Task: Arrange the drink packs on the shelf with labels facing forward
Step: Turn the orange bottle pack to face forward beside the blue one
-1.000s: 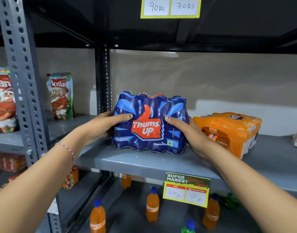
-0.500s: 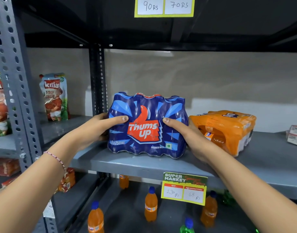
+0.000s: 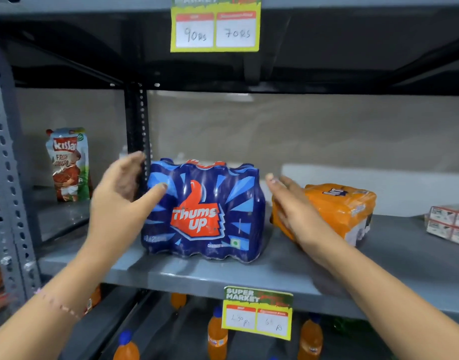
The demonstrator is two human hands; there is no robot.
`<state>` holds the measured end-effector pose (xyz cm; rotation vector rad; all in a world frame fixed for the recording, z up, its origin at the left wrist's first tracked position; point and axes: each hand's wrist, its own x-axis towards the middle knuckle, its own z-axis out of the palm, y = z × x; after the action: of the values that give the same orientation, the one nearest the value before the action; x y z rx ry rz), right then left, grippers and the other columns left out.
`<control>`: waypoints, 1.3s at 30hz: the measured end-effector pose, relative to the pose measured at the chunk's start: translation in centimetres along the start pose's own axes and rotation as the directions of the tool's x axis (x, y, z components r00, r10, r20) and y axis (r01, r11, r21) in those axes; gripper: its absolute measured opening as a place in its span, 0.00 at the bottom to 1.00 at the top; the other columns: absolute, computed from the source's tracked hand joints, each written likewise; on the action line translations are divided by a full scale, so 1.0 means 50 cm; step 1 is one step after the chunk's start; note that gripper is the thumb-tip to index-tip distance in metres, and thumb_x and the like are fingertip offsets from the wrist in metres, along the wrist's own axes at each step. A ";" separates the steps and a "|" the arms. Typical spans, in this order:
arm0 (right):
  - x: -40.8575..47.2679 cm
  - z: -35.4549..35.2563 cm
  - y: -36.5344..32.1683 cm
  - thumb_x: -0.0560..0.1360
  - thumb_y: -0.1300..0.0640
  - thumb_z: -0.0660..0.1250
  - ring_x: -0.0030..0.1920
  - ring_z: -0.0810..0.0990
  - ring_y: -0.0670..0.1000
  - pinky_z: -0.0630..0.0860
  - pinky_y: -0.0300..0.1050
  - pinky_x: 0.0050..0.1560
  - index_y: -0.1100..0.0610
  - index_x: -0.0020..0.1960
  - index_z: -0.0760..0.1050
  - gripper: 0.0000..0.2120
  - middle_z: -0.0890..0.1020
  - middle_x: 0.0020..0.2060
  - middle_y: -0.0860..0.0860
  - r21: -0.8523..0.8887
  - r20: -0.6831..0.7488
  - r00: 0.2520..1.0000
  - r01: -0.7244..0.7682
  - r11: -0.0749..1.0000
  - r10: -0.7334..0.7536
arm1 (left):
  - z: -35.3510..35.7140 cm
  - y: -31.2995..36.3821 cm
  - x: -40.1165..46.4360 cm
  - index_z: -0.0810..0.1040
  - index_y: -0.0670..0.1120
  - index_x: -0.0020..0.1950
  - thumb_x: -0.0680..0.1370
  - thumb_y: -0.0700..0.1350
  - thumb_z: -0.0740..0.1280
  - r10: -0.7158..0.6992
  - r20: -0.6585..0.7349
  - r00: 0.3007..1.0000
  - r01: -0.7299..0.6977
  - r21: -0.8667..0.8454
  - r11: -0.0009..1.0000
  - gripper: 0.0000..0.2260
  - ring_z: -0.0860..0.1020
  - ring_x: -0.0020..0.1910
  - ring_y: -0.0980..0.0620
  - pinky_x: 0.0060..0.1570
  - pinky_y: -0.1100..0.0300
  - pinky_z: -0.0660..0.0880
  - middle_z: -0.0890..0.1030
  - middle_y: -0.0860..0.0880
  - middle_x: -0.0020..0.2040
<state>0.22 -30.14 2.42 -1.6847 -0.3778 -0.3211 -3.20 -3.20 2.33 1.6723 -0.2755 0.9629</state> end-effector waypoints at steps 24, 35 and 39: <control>0.097 -0.503 0.170 0.70 0.37 0.74 0.56 0.86 0.55 0.79 0.57 0.64 0.58 0.59 0.84 0.28 0.89 0.51 0.55 -0.029 -0.147 0.935 -0.330 0.944 0.322 | 0.533 0.160 -0.107 0.76 0.45 0.59 0.65 0.54 0.79 -0.515 0.316 0.797 0.529 0.046 0.847 0.26 0.82 0.53 0.46 0.54 0.49 0.80 0.83 0.46 0.57; 0.100 -0.491 0.145 0.58 0.16 0.59 0.50 0.86 0.67 0.82 0.57 0.53 0.71 0.60 0.77 0.61 0.86 0.50 0.67 -0.104 -0.317 0.943 -0.144 0.984 0.105 | 0.489 0.119 -0.115 0.67 0.49 0.67 0.61 0.49 0.82 -0.148 0.506 0.850 -0.018 0.307 0.951 0.39 0.76 0.54 0.51 0.49 0.57 0.75 0.73 0.51 0.59; 0.102 -0.492 0.145 0.53 0.12 0.55 0.50 0.86 0.63 0.81 0.57 0.54 0.68 0.60 0.77 0.64 0.86 0.51 0.65 -0.085 -0.321 0.940 -0.149 0.985 0.115 | 0.494 0.104 -0.094 0.67 0.50 0.66 0.63 0.48 0.82 -0.165 0.534 0.829 -0.002 0.298 0.955 0.37 0.76 0.56 0.49 0.54 0.52 0.77 0.73 0.50 0.61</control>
<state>7.99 -55.10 1.63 -1.7199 -0.0089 -0.5097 1.63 -28.39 1.77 2.2020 -0.4611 0.4376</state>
